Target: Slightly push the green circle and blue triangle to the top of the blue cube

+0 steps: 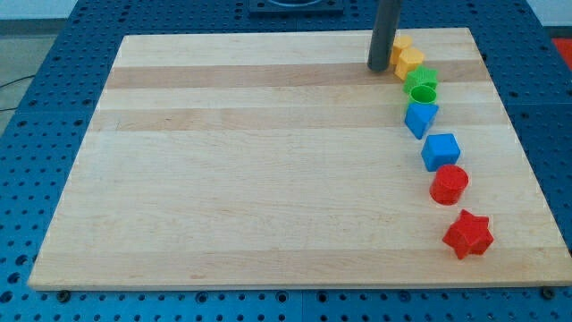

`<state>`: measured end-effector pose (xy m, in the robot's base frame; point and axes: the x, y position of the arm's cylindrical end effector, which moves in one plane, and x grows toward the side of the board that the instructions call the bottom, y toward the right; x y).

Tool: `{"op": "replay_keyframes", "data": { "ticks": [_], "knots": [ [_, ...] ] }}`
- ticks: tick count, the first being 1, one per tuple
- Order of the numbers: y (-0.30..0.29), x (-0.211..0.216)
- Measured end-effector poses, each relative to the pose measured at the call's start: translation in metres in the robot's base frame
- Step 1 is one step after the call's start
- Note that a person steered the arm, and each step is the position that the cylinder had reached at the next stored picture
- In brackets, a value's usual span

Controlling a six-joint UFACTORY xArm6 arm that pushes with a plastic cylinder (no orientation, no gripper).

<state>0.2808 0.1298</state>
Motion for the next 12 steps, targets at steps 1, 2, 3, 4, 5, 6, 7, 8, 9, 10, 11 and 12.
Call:
{"op": "replay_keyframes", "data": {
  "ticks": [1,2,3,4,5,6,7,8,9,10,11,12],
  "knots": [
    [0.001,0.000],
    [0.004,0.000],
    [0.009,0.000],
    [0.019,0.000],
    [0.017,-0.004],
    [-0.021,-0.016],
    [-0.002,-0.034],
    [0.024,-0.034],
    [0.025,-0.039],
    [-0.019,-0.050],
    [-0.061,-0.057],
    [-0.085,-0.057]
  ]
}}
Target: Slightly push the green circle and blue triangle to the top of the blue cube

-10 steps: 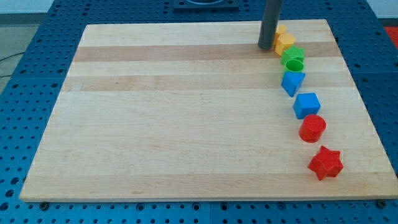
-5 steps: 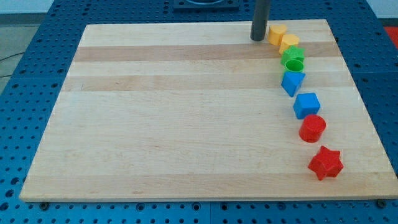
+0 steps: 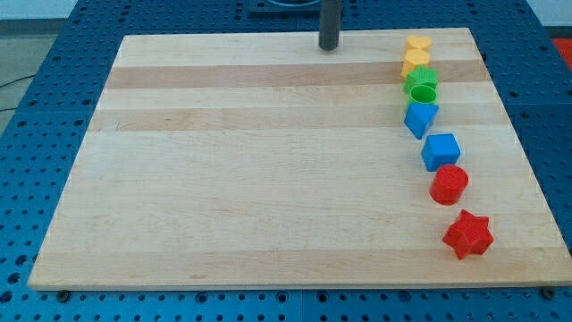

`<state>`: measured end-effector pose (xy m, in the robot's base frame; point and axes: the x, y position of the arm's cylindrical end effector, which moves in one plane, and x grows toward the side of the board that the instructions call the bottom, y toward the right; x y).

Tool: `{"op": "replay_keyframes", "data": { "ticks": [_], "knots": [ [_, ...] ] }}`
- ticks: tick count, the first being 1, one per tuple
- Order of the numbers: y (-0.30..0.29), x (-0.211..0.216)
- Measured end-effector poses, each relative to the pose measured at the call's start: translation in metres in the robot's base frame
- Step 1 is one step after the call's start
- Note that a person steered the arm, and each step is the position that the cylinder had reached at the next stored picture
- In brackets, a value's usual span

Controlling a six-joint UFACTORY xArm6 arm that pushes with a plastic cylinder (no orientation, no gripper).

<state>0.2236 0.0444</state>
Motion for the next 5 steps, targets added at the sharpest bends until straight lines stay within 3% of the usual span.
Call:
{"op": "replay_keyframes", "data": {
  "ticks": [2,3,4,5],
  "knots": [
    [-0.042,0.000],
    [-0.047,0.063],
    [-0.018,0.123],
    [0.060,0.147]
  ]
}}
